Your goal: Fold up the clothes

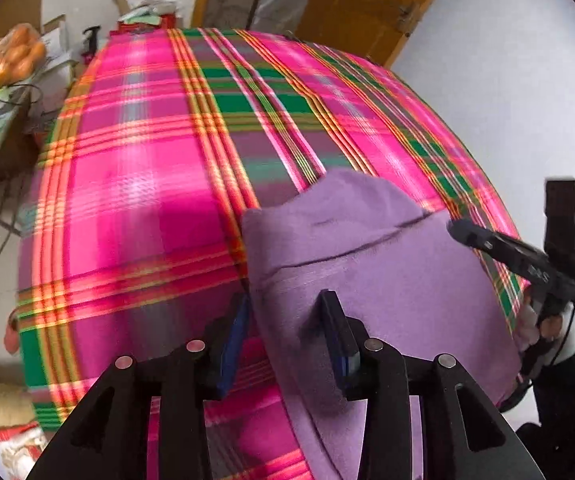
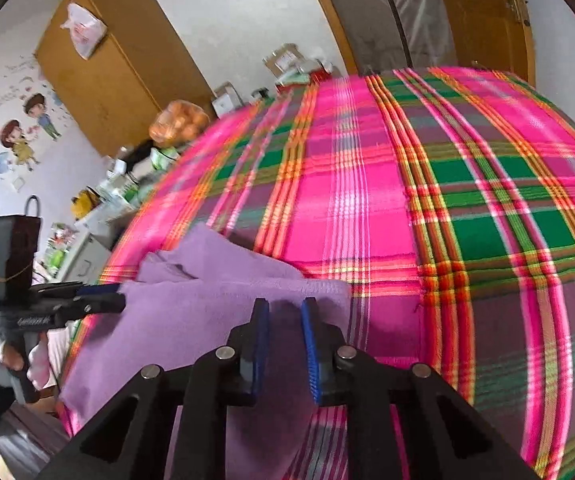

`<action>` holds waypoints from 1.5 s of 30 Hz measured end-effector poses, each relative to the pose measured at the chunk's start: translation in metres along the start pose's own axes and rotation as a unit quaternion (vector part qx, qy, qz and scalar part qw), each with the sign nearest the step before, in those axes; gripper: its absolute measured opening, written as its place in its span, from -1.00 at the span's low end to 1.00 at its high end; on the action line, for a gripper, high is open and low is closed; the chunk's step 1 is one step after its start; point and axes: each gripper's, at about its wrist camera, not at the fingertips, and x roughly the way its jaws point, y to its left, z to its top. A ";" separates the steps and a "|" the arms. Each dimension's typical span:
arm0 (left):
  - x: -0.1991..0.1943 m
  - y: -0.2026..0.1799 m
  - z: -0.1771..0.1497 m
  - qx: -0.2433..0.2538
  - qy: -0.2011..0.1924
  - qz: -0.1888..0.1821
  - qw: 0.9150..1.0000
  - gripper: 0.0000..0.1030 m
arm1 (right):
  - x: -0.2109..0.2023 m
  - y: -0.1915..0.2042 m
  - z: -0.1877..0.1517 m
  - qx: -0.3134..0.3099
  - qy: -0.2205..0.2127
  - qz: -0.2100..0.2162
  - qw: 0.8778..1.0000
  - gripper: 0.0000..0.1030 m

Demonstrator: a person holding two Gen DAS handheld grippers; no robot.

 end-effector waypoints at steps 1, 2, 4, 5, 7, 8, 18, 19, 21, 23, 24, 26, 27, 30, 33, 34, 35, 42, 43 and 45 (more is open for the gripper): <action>-0.003 0.001 0.000 -0.002 -0.002 0.000 1.000 -0.27 | -0.006 0.002 -0.002 -0.002 -0.005 0.004 1.000 -0.64; -0.006 0.003 0.001 -0.004 -0.004 0.001 1.000 -0.29 | -0.011 0.003 -0.005 -0.004 -0.010 0.009 1.000 -0.64; -0.012 0.002 0.001 -0.002 -0.009 -0.004 1.000 -0.32 | -0.021 0.007 -0.010 -0.007 -0.016 0.018 1.000 -0.65; -0.015 0.000 0.000 0.002 -0.011 -0.009 1.000 -0.32 | -0.025 0.008 -0.012 -0.008 -0.016 0.023 1.000 -0.64; -0.017 -0.003 -0.006 0.013 -0.006 -0.015 1.000 -0.33 | -0.033 0.013 -0.019 -0.017 -0.019 0.034 0.999 -0.64; -0.018 -0.005 -0.009 0.019 -0.003 -0.018 1.000 -0.33 | -0.038 0.017 -0.023 -0.024 -0.020 0.037 0.999 -0.65; -0.030 -0.021 -0.041 0.074 0.022 -0.047 0.996 -0.58 | -0.034 0.032 -0.062 -0.074 0.018 0.030 0.997 -0.65; -0.031 -0.023 -0.044 0.080 0.025 -0.050 0.995 -0.58 | -0.038 0.033 -0.062 -0.078 0.014 0.029 0.996 -0.65; -0.034 -0.026 -0.050 0.091 0.029 -0.056 0.994 -0.61 | -0.046 0.036 -0.061 -0.088 0.006 0.030 0.996 -0.65; -0.045 -0.034 -0.055 0.109 0.020 -0.076 0.991 -0.62 | -0.055 0.040 -0.063 -0.101 0.001 0.037 0.994 -0.65; -0.047 -0.039 -0.057 0.119 0.019 -0.084 0.989 -0.62 | -0.058 0.043 -0.066 -0.108 0.001 0.039 0.993 -0.65; -0.047 -0.048 -0.063 0.143 0.026 -0.096 0.985 -0.62 | -0.060 0.047 -0.073 -0.120 0.010 0.045 0.992 -0.65; -0.046 -0.053 -0.067 0.157 0.034 -0.099 0.982 -0.62 | -0.059 0.048 -0.078 -0.126 0.018 0.045 0.991 -0.65; -0.039 -0.061 -0.080 0.188 0.061 -0.104 0.975 -0.62 | -0.054 0.046 -0.089 -0.130 0.035 0.042 0.990 -0.65; -0.034 -0.060 -0.090 0.200 0.082 -0.102 0.971 -0.62 | -0.057 0.041 -0.091 -0.119 0.036 0.044 0.991 -0.65; -0.034 -0.059 -0.091 0.200 0.083 -0.103 0.971 -0.62 | -0.058 0.041 -0.090 -0.121 0.035 0.045 0.991 -0.65; -0.034 -0.058 -0.091 0.200 0.083 -0.104 0.971 -0.62 | -0.060 0.042 -0.089 -0.124 0.035 0.046 0.991 -0.65; -0.036 -0.053 -0.097 0.202 0.088 -0.109 0.969 -0.62 | -0.051 0.033 -0.095 -0.120 0.049 0.056 0.990 -0.71; -0.034 -0.053 -0.097 0.204 0.087 -0.111 0.969 -0.62 | -0.050 0.033 -0.097 -0.122 0.047 0.056 0.990 -0.71; -0.032 -0.053 -0.097 0.206 0.086 -0.113 0.968 -0.62 | -0.049 0.033 -0.100 -0.128 0.040 0.053 0.990 -0.71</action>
